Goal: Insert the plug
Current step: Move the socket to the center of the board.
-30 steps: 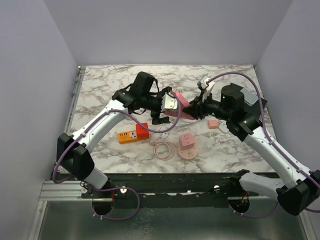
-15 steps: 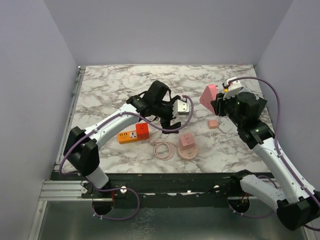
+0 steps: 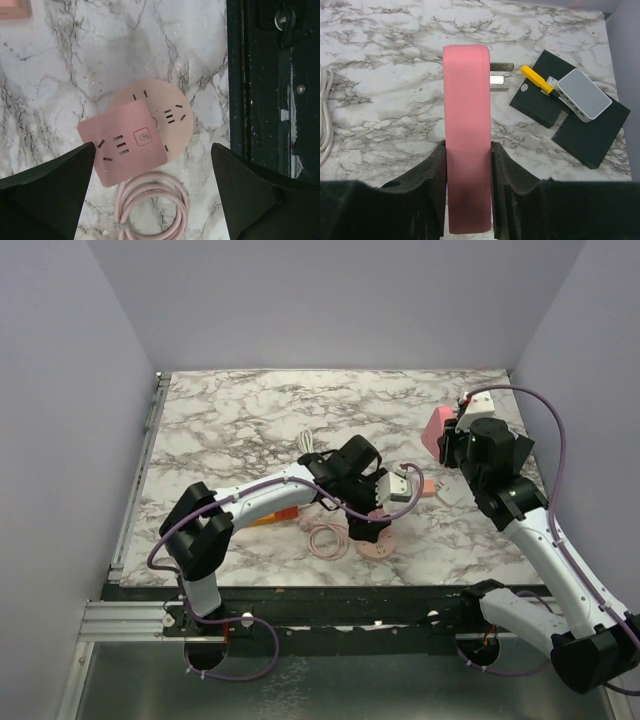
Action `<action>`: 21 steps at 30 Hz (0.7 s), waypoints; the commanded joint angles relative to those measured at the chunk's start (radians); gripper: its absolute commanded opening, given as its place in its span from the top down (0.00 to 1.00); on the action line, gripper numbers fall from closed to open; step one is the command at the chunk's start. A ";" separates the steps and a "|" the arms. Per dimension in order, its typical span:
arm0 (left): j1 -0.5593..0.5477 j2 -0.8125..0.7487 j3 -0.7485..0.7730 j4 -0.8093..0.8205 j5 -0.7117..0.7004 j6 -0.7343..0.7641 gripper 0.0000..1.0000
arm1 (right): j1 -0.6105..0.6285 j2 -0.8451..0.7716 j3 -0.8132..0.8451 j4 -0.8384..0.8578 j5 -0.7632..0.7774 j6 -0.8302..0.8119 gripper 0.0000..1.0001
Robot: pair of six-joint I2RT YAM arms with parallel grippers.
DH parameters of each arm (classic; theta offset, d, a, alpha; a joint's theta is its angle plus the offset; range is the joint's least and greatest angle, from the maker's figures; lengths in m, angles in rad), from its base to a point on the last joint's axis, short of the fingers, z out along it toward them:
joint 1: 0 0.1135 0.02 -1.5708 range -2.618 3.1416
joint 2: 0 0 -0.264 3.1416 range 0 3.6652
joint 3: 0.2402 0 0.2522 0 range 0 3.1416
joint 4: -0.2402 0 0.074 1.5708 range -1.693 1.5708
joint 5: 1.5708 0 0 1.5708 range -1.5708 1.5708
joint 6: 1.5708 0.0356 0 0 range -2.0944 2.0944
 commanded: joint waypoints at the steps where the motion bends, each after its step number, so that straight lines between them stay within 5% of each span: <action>1: -0.034 0.069 0.022 0.003 -0.143 -0.073 0.01 | -0.010 -0.001 0.063 -0.017 0.062 0.024 0.99; 12: -0.067 0.127 0.039 0.003 -0.335 -0.062 0.01 | -0.013 -0.021 0.059 -0.028 0.021 0.015 1.00; 21: -0.113 0.033 0.060 0.023 -0.329 -0.035 0.01 | -0.013 -0.025 0.054 -0.023 -0.008 0.017 1.00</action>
